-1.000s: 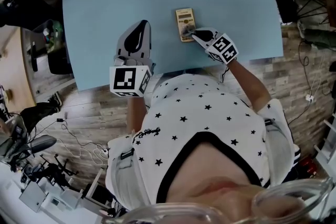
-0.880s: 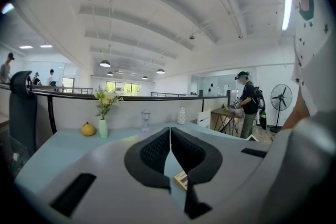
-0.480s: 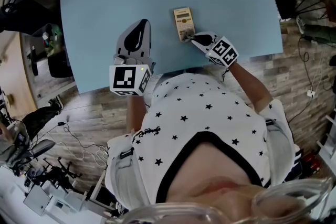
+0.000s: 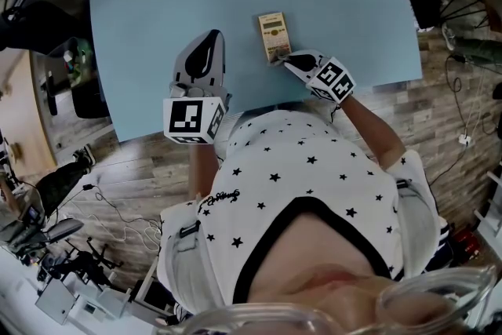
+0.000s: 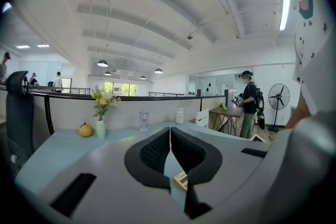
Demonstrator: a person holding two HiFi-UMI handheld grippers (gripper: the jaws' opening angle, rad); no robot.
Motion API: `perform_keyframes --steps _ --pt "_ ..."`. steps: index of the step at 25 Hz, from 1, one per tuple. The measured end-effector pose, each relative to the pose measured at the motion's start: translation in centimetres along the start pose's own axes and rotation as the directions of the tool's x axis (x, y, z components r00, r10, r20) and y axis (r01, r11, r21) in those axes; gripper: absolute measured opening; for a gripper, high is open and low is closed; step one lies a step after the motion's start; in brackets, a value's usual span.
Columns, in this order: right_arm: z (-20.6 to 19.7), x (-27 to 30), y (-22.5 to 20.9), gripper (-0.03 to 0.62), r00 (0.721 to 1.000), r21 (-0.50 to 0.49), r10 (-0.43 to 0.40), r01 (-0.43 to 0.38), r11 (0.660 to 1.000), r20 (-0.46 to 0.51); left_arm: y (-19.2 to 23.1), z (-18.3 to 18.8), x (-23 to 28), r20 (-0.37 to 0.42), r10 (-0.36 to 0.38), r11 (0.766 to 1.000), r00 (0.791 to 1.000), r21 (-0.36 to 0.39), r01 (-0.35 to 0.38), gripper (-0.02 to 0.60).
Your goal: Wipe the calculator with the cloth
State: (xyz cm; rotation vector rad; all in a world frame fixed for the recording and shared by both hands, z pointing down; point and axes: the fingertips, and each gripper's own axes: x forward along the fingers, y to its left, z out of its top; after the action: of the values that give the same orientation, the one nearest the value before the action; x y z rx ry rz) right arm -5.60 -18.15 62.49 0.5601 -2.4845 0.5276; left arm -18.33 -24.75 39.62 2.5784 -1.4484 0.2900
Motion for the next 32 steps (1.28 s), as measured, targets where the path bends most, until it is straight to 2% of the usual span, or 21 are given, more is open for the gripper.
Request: perform_keyframes --steps 6,8,11,19,27,32 --pt "3.5 -1.4 -0.9 0.032 0.992 -0.002 -0.058 0.059 0.998 0.108 0.6 0.0 -0.3 0.002 0.021 1.000 1.000 0.002 -0.021 0.032" --pt "5.2 -2.1 -1.7 0.032 0.983 0.020 -0.088 0.086 0.996 0.164 0.6 0.3 -0.4 0.009 0.025 1.000 1.000 0.003 -0.025 0.032" --pt "8.1 -3.1 -2.6 0.032 0.965 0.080 -0.096 0.079 0.994 0.244 0.7 0.6 -0.4 0.023 0.027 1.000 0.999 -0.006 -0.027 0.032" --pt "14.3 -6.8 -4.4 0.032 0.892 0.172 -0.176 0.112 0.979 0.417 0.1 1.0 -0.3 0.042 0.024 1.000 0.999 -0.013 -0.023 0.032" --pt "19.4 -10.1 -4.3 0.032 0.810 0.172 -0.195 0.118 0.978 0.552 0.1 1.4 0.1 0.050 0.027 1.000 0.998 -0.017 -0.027 0.032" --pt "21.5 -11.7 -4.5 0.032 0.771 0.150 -0.198 0.134 0.980 0.605 0.2 1.6 0.1 0.051 0.027 0.999 0.998 -0.018 -0.026 0.032"
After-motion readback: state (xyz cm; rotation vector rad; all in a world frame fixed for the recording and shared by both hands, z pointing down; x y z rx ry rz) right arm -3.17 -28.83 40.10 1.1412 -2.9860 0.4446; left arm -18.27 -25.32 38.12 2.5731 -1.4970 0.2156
